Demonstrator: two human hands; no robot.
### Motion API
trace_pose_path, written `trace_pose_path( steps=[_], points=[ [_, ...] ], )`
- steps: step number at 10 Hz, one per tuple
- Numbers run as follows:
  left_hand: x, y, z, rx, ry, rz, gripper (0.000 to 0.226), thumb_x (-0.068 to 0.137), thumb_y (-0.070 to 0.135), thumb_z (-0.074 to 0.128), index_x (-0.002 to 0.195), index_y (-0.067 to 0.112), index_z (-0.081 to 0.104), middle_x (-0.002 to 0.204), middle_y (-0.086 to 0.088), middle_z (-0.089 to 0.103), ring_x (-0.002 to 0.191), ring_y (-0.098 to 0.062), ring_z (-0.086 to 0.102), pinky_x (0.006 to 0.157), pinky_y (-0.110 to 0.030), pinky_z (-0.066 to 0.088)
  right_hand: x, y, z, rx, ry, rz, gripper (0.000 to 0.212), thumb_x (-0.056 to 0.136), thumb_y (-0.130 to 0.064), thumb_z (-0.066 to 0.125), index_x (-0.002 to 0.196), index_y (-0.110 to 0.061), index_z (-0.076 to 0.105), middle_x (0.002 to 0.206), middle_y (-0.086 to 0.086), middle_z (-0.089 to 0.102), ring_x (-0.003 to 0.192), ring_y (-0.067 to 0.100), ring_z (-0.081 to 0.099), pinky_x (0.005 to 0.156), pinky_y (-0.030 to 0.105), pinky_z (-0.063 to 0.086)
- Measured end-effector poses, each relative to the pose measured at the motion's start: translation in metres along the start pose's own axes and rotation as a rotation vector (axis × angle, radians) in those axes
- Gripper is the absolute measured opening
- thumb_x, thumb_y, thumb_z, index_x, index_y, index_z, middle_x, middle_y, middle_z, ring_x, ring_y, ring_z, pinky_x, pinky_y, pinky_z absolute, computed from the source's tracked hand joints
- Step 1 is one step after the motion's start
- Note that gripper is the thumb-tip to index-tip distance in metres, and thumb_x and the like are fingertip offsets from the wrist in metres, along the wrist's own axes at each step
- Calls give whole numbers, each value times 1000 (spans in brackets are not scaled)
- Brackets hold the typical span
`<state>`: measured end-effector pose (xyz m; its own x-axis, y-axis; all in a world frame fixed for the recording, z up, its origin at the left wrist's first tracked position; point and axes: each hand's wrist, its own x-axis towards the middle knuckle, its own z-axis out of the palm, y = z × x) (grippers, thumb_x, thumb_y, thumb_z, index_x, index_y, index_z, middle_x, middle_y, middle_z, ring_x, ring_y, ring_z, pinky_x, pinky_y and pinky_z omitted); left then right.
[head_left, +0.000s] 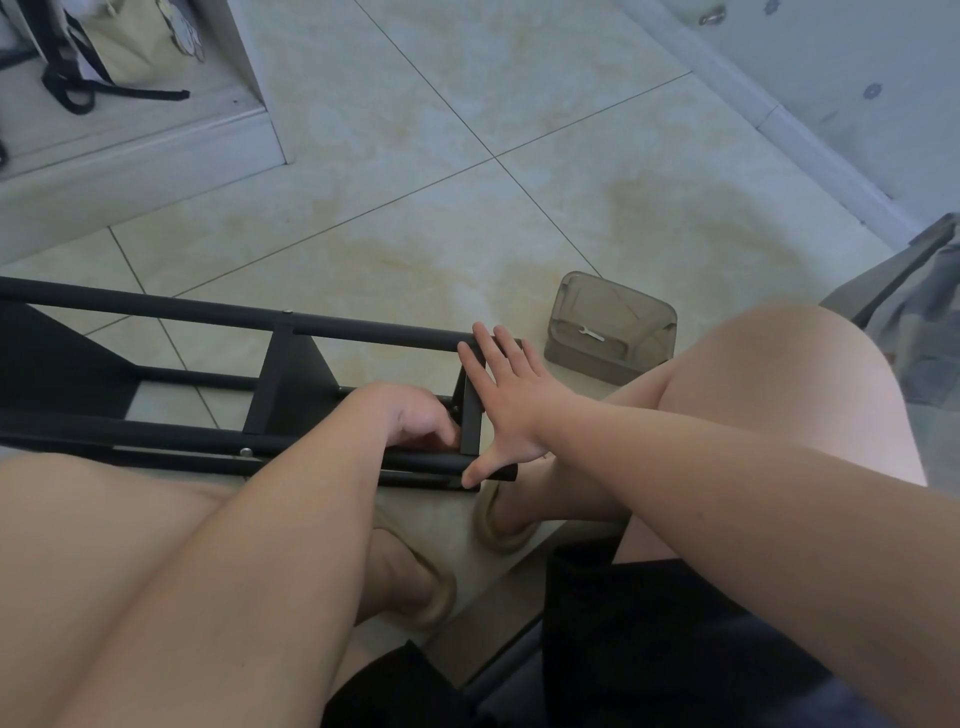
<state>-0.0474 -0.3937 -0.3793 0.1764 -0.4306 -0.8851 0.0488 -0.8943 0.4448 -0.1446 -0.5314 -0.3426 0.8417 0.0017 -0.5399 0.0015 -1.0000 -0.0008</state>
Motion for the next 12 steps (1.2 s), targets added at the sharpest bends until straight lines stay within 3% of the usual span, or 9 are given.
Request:
trace_pose_path(
  steps=[1,4,5,6,7,8,9,10,12],
  points=[
    [-2,1,2,-30,-15,2,9,84,10,65,86,7,73,85,-7,71,82,-22,62,89,-35,47,0,0,0,-7,1,3,160,52,-99,58,156,-10,-25,160,19,-35,149,40,-30,122,54,-12],
    [0,1,-3,14,5,-18,31,81,13,67,110,8,73,115,-16,70,111,-32,64,107,-46,45,0,0,0,-5,-4,1,159,53,-98,57,156,-10,-25,160,18,-36,149,39,-31,122,54,-12],
    [-1,-1,-2,-18,-27,-26,16,80,18,66,88,8,77,91,-11,70,83,-25,61,86,-35,46,0,0,0,-4,-7,1,159,53,-98,58,156,-10,-25,160,18,-36,148,39,-31,123,54,-12],
    [2,0,0,-22,2,-14,15,84,19,68,75,12,76,80,-3,75,75,-17,64,78,-31,47,0,-1,0,-4,-6,1,159,53,-98,58,156,-10,-25,160,19,-36,148,40,-31,123,54,-12],
    [1,2,0,62,32,-13,26,81,21,71,101,5,76,109,-13,73,104,-28,66,103,-44,49,0,-1,-1,-5,-8,1,159,54,-98,58,156,-9,-25,160,19,-35,148,40,-31,123,54,-12],
    [0,2,-1,66,25,-9,32,81,17,69,109,3,73,116,-20,70,112,-35,64,109,-50,44,-1,-1,-1,-8,-7,2,159,54,-98,58,156,-9,-25,160,19,-35,149,40,-30,123,54,-11],
    [0,0,-1,17,-4,-9,21,82,12,65,99,6,76,100,-17,70,92,-29,62,101,-47,47,-1,-1,-2,-1,-6,0,159,54,-97,59,156,-10,-25,160,19,-35,149,40,-30,123,54,-11],
    [2,-1,0,-20,-34,-8,19,85,14,67,68,15,77,72,2,73,73,-16,62,76,-31,47,-1,-1,-1,-1,-6,1,159,54,-97,59,156,-10,-25,160,19,-35,149,40,-30,123,55,-11],
    [-2,4,0,47,2,-10,20,82,17,69,97,4,73,97,-13,69,92,-27,60,101,-43,46,-1,-1,-1,-2,-2,1,158,54,-97,59,156,-10,-25,161,19,-35,149,40,-30,123,54,-11]
  ],
)
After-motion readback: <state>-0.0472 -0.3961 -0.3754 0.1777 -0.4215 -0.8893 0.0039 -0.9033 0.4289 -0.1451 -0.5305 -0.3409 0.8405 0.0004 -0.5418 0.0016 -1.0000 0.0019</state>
